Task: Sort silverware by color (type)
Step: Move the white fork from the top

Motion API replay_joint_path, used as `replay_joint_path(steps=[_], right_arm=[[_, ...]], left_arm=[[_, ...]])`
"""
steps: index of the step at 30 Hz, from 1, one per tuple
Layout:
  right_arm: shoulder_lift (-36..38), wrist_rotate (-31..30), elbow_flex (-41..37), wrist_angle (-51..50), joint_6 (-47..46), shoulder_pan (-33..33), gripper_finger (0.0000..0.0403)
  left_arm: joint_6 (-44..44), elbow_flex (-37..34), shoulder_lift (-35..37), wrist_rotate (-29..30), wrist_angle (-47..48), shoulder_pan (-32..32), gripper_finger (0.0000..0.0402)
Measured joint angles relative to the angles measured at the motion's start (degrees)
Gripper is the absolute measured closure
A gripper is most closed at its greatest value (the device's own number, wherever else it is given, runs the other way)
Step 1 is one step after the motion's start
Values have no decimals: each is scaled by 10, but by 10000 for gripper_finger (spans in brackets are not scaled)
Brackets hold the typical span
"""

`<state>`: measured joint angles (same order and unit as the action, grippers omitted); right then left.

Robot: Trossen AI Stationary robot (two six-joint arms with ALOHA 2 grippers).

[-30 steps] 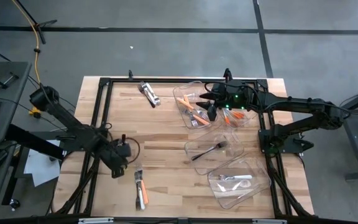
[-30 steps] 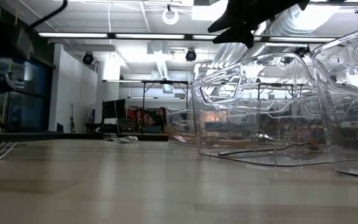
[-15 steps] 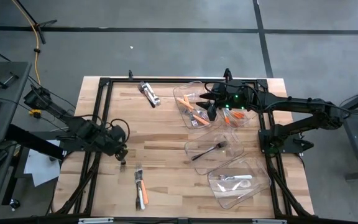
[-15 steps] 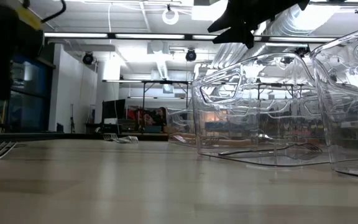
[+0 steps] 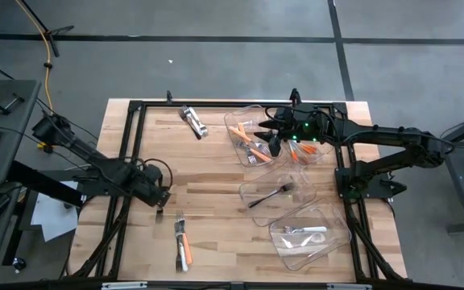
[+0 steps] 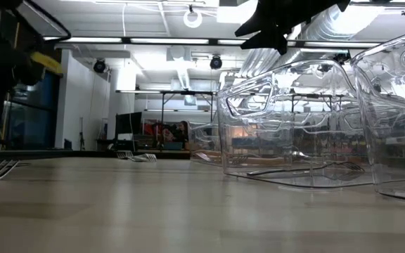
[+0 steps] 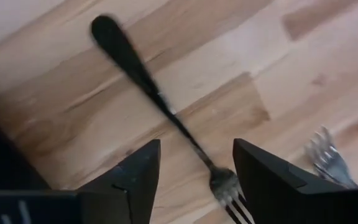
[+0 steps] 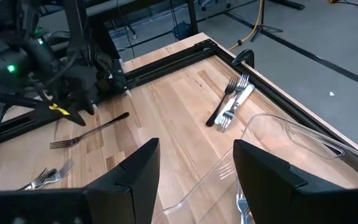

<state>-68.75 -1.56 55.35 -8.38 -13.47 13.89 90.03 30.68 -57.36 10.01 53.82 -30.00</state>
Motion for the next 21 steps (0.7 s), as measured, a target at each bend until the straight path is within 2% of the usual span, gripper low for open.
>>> replay_joint_path(steps=[3, 11, 17, 21], right_arm=[[0, 0, 0, 0, 0, 0, 214], [0, 0, 0, 0, 0, 0, 214], [0, 0, 0, -1, 0, 0, 214], [0, 0, 0, -7, 0, 0, 214]], left_arm=[[54, 0, -35, -8, -3, 0, 207], [120, 0, -120, -18, -50, 0, 218], [124, 1, -168, -32, -129, 0, 228], [119, 4, -194, -43, -127, -1, 239]])
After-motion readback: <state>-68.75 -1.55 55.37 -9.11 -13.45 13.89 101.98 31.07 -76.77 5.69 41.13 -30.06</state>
